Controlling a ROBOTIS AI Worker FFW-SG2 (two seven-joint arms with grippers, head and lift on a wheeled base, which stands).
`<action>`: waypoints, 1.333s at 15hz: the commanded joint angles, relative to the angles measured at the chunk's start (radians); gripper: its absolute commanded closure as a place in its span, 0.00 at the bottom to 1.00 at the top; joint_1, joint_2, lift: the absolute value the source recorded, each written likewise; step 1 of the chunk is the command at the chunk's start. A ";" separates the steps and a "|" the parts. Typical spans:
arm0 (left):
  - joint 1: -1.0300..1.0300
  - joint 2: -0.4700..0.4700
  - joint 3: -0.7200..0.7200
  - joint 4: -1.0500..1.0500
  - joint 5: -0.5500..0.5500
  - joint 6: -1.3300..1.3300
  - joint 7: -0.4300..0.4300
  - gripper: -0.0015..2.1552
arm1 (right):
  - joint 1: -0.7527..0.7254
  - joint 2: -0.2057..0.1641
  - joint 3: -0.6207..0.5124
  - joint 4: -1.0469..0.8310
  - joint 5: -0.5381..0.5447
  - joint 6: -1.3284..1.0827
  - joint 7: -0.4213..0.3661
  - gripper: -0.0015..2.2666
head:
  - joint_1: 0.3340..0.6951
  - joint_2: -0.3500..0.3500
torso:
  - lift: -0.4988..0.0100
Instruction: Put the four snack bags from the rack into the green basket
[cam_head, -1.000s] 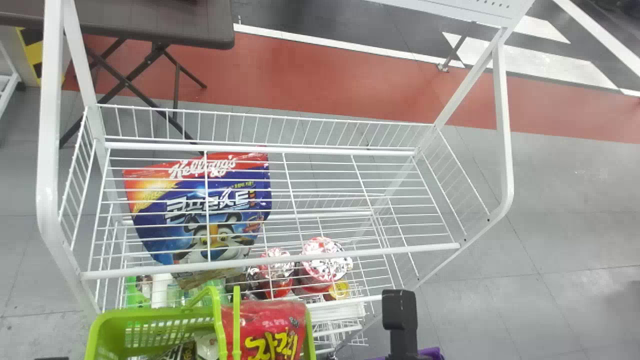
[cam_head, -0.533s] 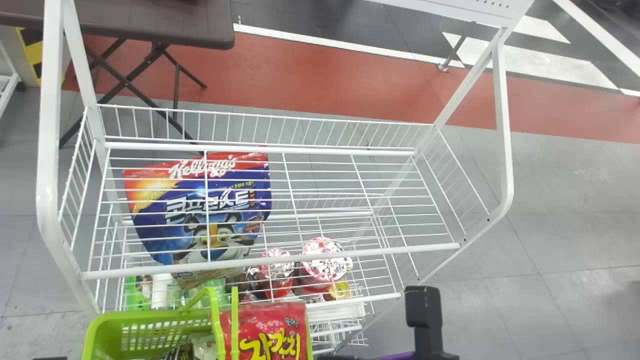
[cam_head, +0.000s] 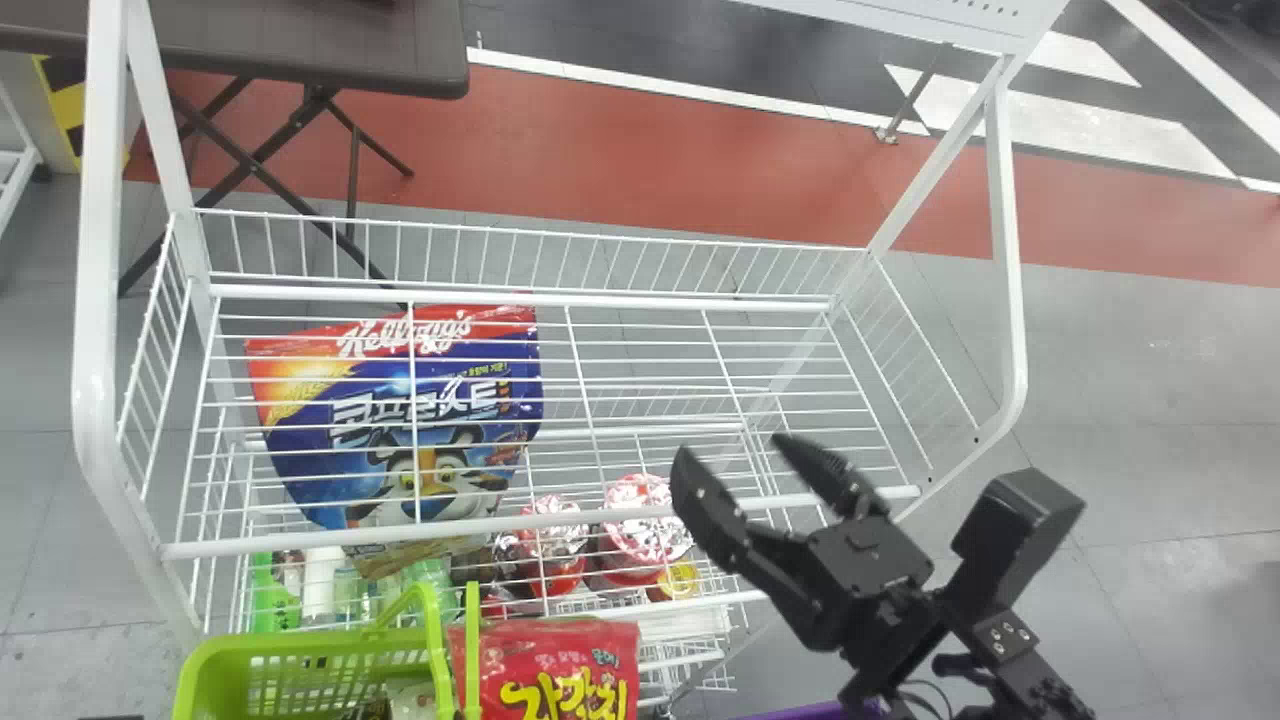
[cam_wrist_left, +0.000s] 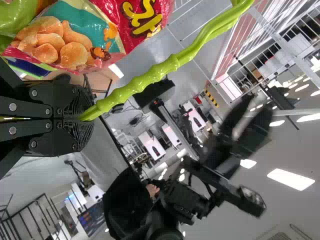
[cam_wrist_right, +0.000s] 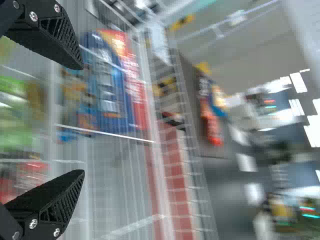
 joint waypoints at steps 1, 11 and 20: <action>-0.001 0.000 0.000 0.005 -0.001 0.000 0.000 0.94 | 0.016 0.001 0.077 0.006 0.097 -0.150 -0.065 0.04 | 1.00 0.00 | 0.97; -0.001 0.002 0.000 0.008 0.003 0.000 -0.011 0.94 | 0.039 0.001 0.168 -0.001 0.177 -0.131 -0.180 0.04 | 1.00 0.00 | 0.97; 0.004 0.000 -0.004 0.011 0.005 0.000 -0.012 0.94 | 0.055 0.001 0.169 -0.012 0.173 -0.137 -0.175 0.04 | 1.00 0.00 | 0.97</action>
